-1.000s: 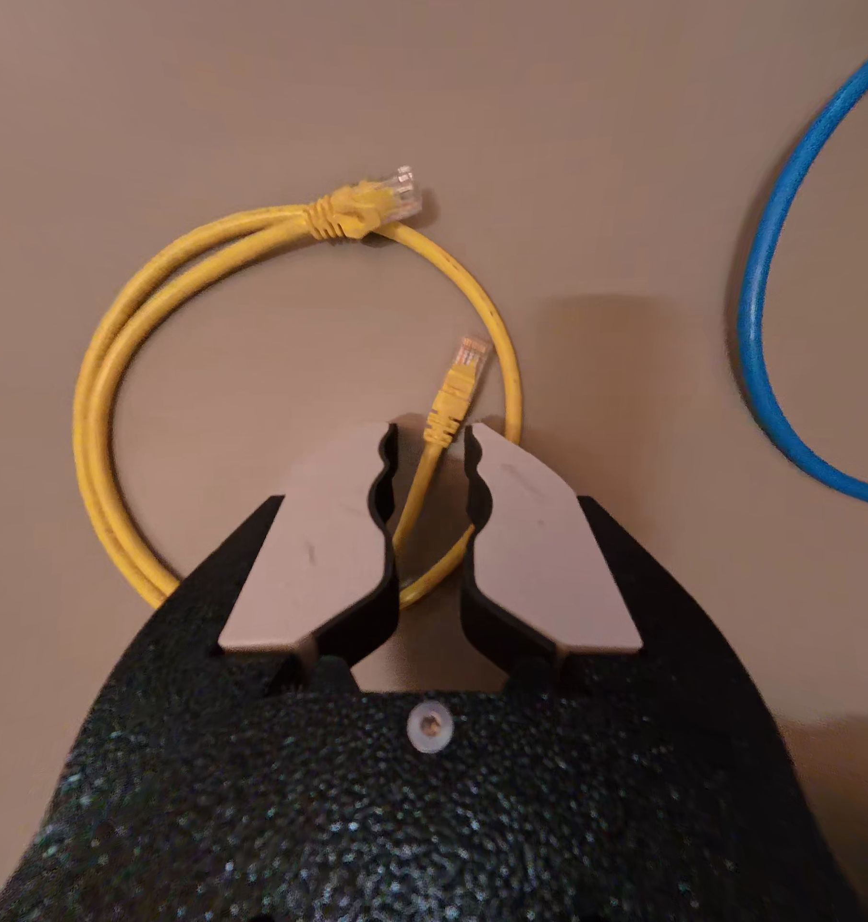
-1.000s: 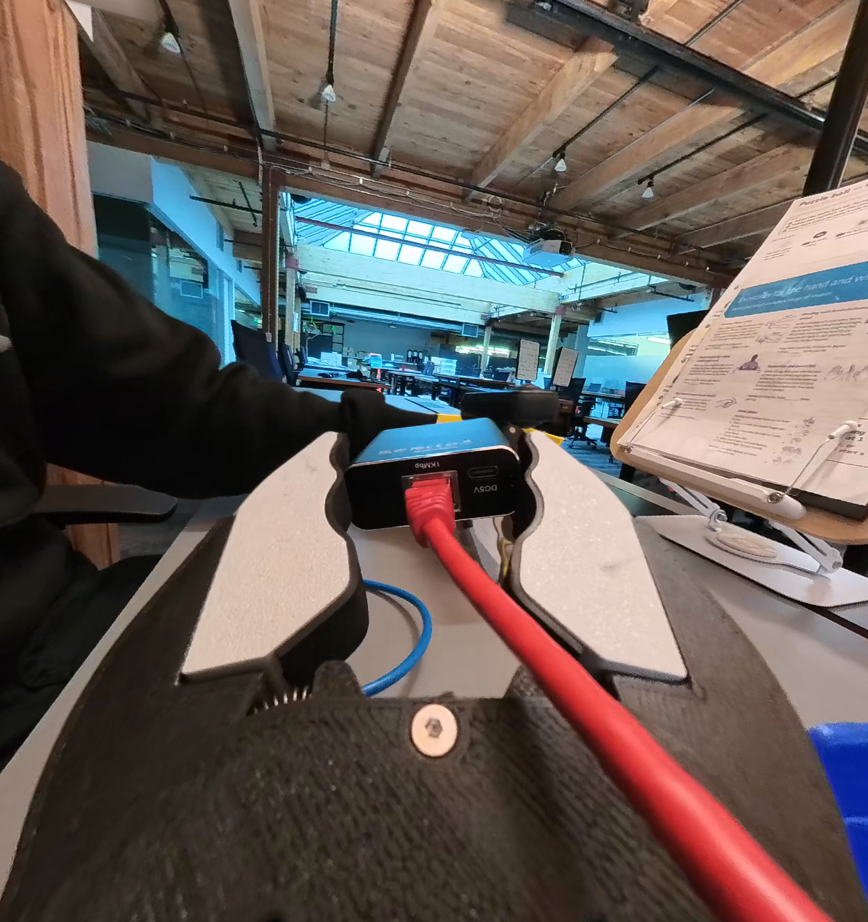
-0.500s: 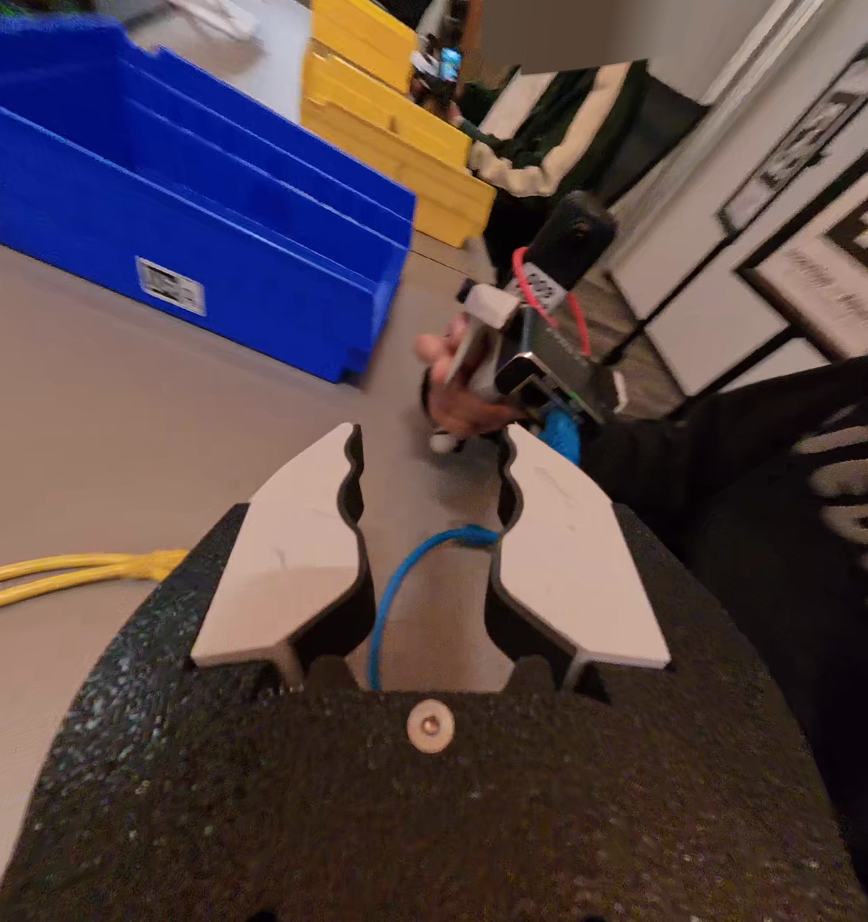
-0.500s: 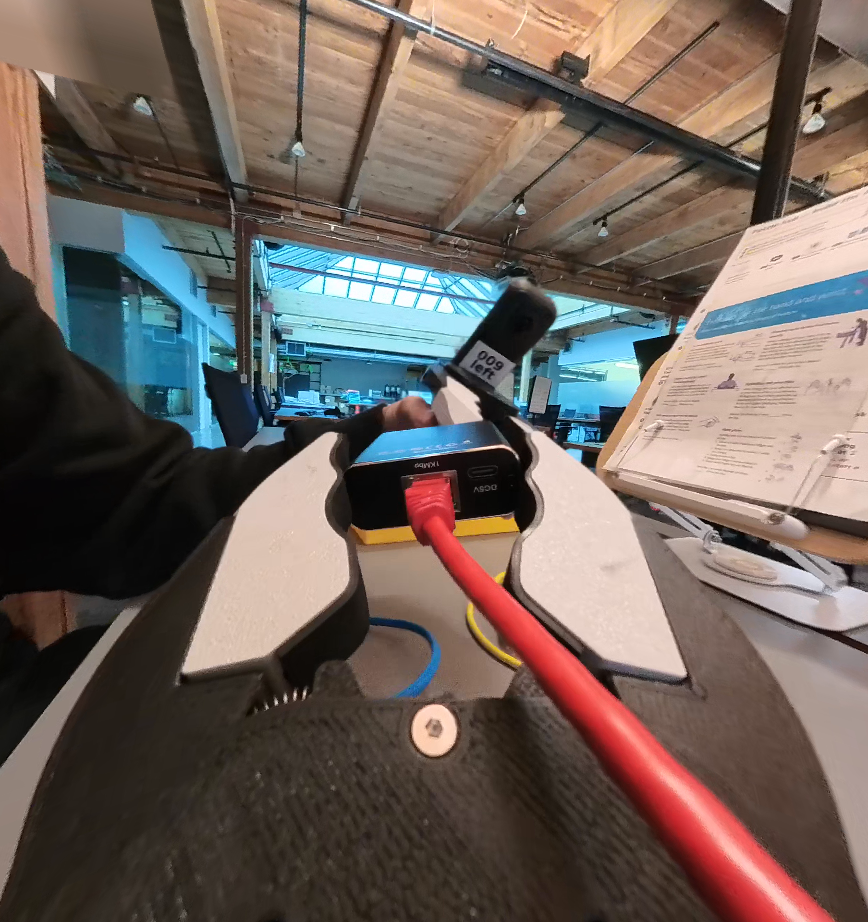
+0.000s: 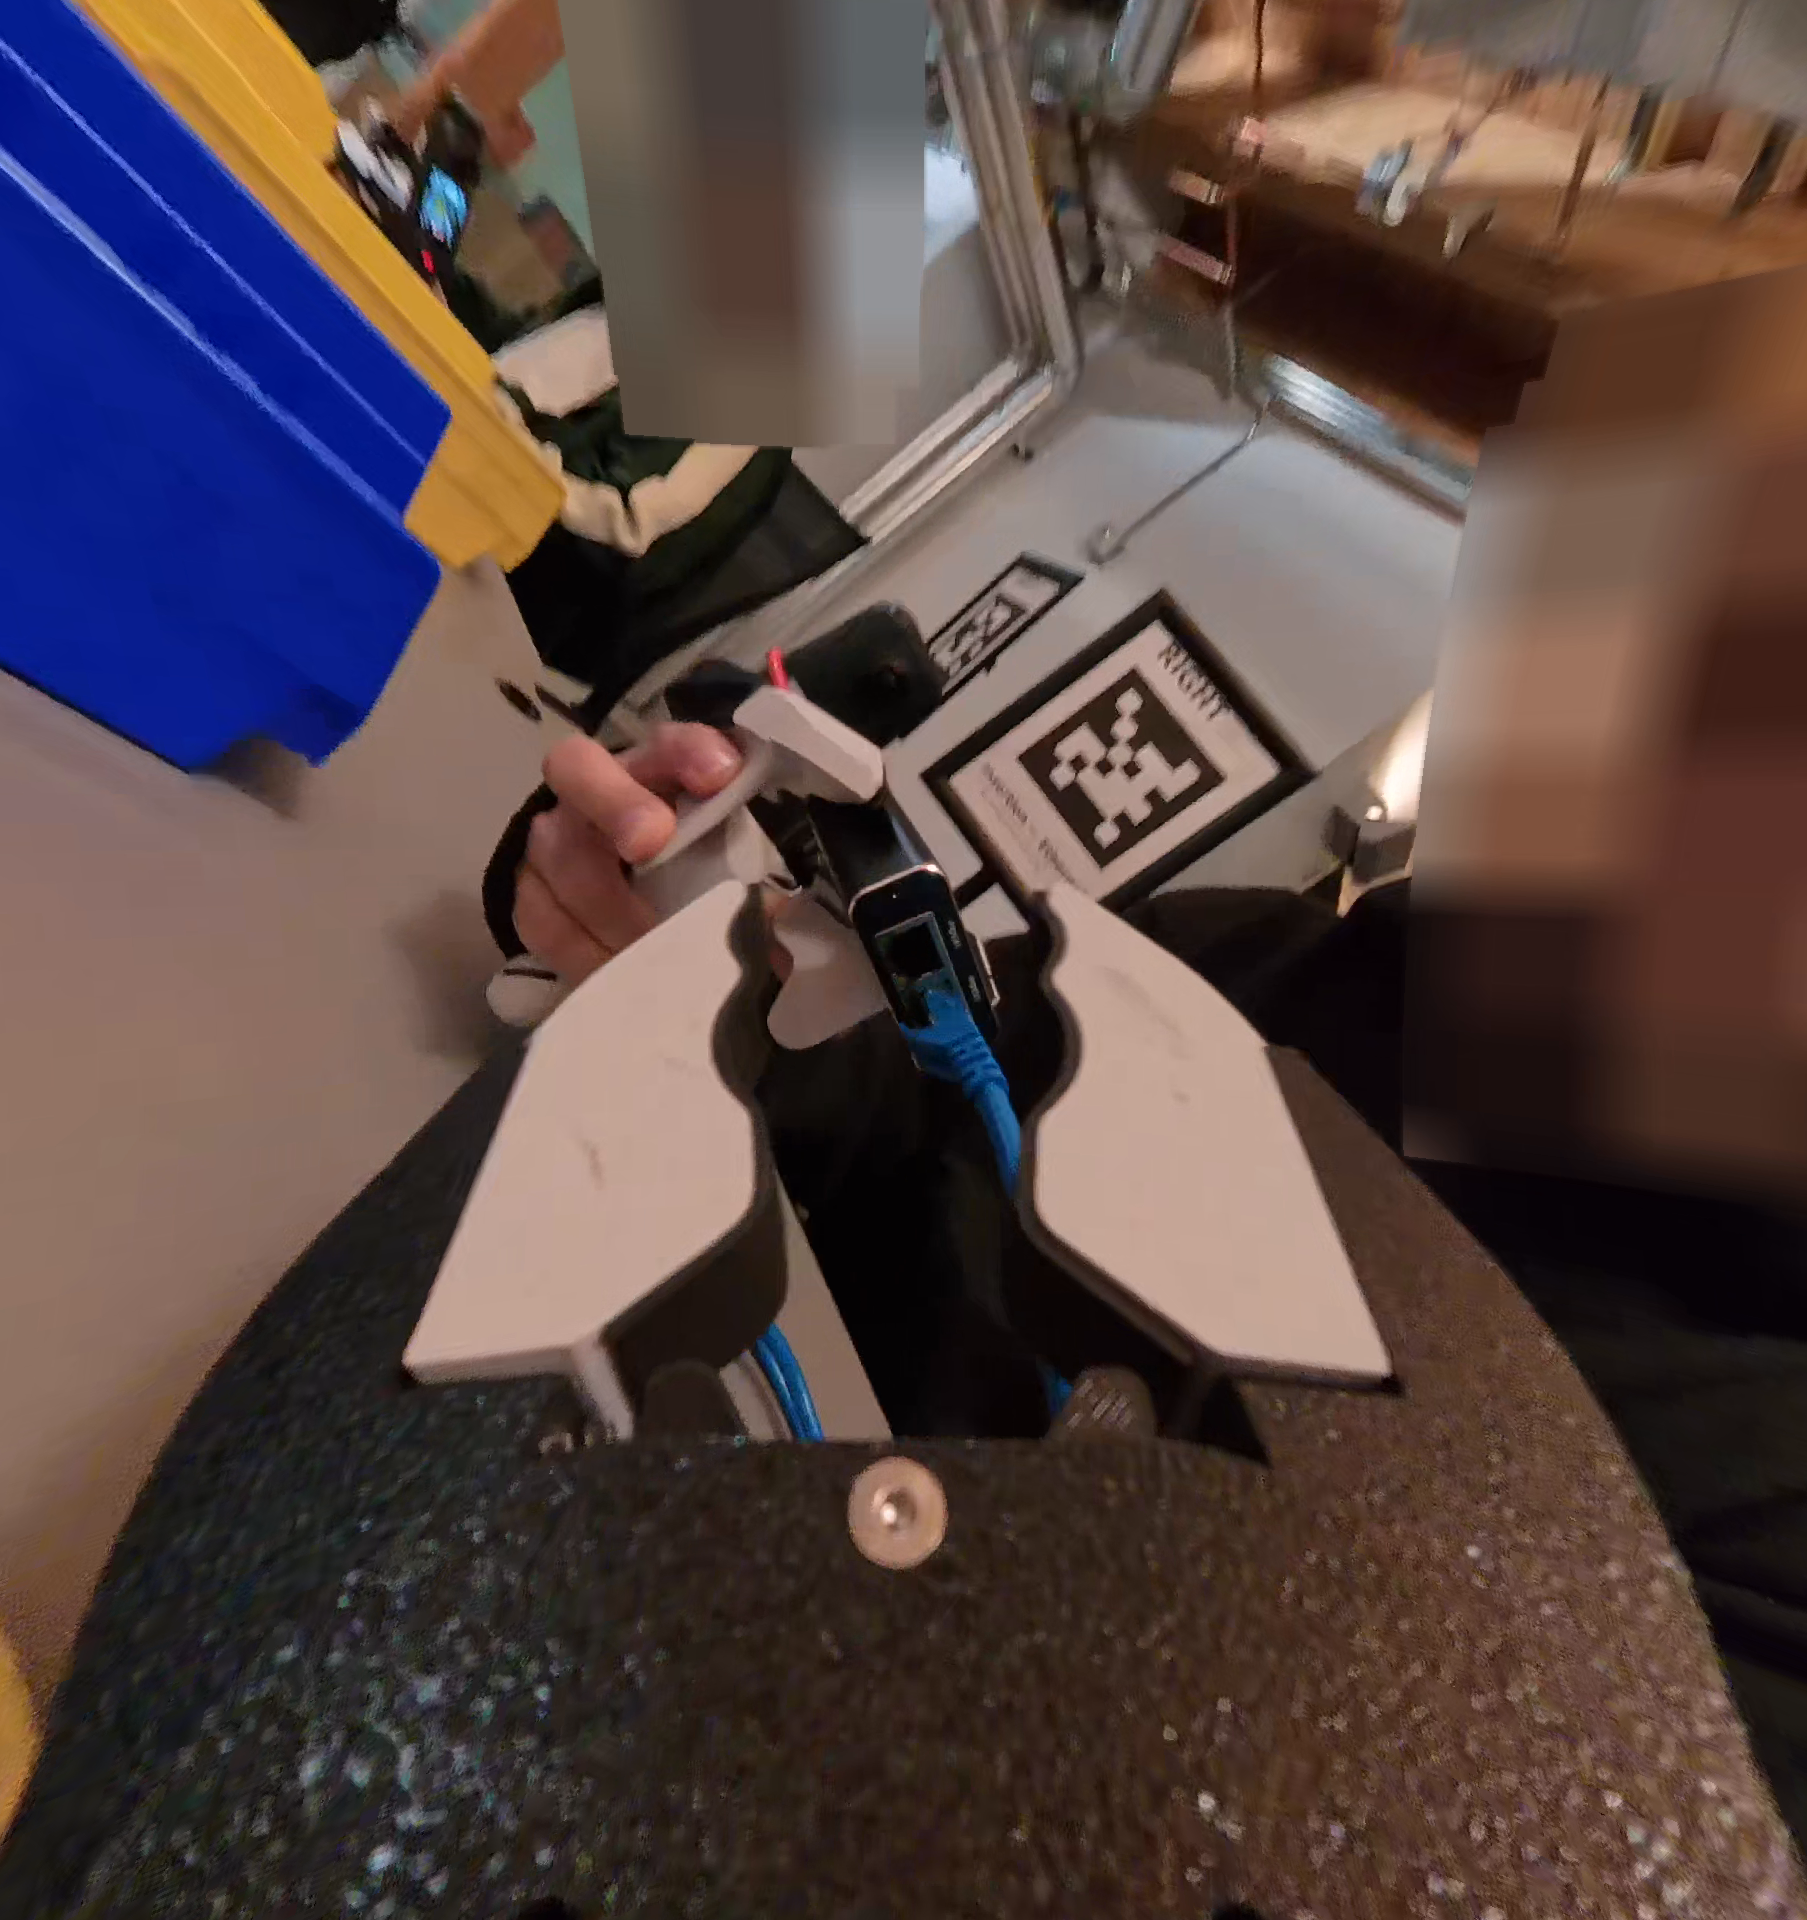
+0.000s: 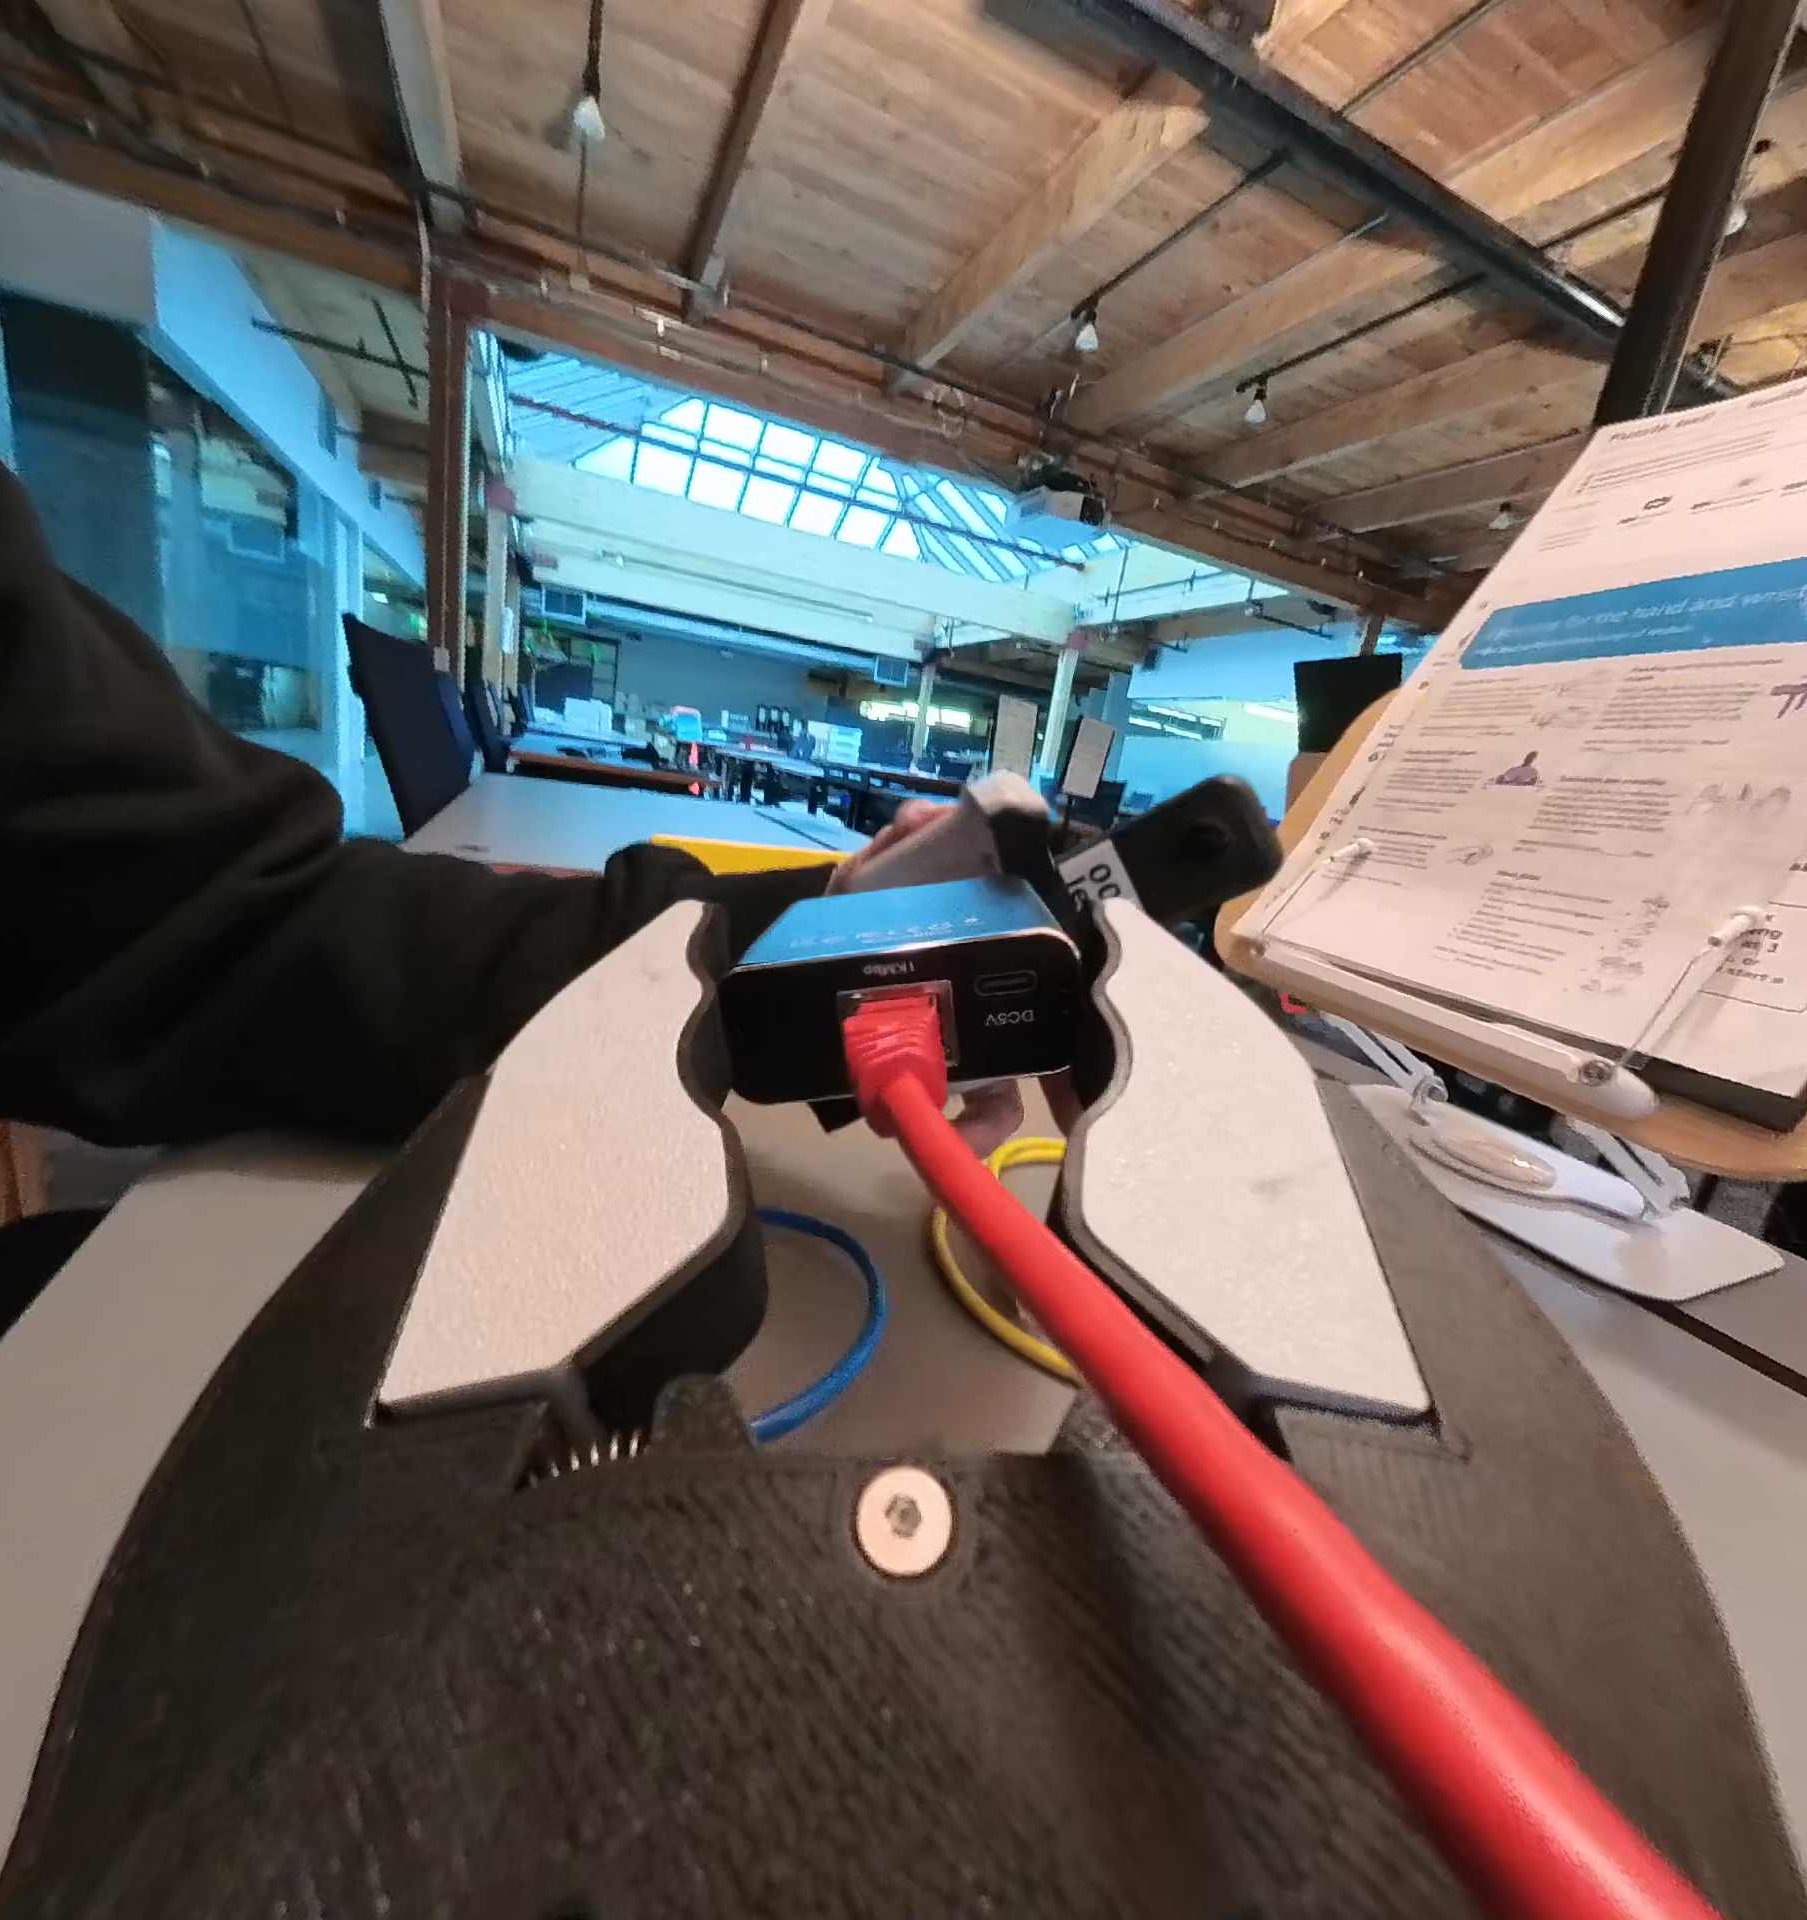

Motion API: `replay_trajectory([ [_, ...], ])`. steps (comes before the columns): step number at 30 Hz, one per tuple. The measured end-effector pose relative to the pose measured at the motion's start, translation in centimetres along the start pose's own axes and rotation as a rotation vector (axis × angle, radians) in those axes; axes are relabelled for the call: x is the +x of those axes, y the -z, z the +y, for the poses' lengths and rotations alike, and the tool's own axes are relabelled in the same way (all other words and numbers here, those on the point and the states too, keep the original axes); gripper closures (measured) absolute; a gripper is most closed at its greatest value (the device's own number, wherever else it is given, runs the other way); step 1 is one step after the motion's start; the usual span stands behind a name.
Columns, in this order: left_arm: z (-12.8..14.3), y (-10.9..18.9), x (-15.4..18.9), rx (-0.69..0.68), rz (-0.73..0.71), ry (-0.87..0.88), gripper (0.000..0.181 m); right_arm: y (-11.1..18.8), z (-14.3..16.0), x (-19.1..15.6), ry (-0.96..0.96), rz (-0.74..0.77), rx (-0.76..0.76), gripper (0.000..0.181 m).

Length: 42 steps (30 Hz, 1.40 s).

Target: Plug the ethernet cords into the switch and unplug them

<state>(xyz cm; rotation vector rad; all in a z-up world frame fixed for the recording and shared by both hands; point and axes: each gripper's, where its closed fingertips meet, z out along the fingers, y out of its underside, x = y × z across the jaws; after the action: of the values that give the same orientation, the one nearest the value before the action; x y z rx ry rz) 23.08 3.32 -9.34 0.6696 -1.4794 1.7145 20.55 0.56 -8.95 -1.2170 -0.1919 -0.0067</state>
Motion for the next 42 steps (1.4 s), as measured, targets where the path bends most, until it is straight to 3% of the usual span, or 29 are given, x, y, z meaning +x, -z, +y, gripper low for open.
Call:
replay_trajectory([
  [5,3.9,-2.0,-0.8,-0.254,-0.062,-0.036,0.126,-0.5,1.5,0.1,0.058,0.023,-0.095,0.116],
  [8,4.6,-2.0,-1.4,-0.318,-0.105,-0.002,0.151,-0.5,3.0,0.2,0.090,0.035,-0.185,0.116],
  [15,4.1,-1.8,-1.9,-0.285,-0.199,0.129,0.155,-0.3,4.5,1.3,0.194,0.136,-0.294,0.115],
  [27,4.0,-1.6,-1.4,-0.275,-0.162,0.161,0.157,-1.2,3.6,1.4,0.183,0.171,-0.217,0.113],
  [35,3.0,-1.8,-0.9,-0.254,-0.224,-0.023,0.148,-1.5,2.7,1.7,0.076,0.188,-0.184,0.113],
  [38,1.3,-1.3,-1.0,-0.182,-0.297,-0.146,0.134,-0.8,2.1,2.3,0.034,0.199,-0.143,0.113],
  [42,-4.7,1.8,1.4,0.152,-0.400,-0.386,0.134,1.3,0.6,3.4,-0.014,0.213,-0.065,0.113],
])
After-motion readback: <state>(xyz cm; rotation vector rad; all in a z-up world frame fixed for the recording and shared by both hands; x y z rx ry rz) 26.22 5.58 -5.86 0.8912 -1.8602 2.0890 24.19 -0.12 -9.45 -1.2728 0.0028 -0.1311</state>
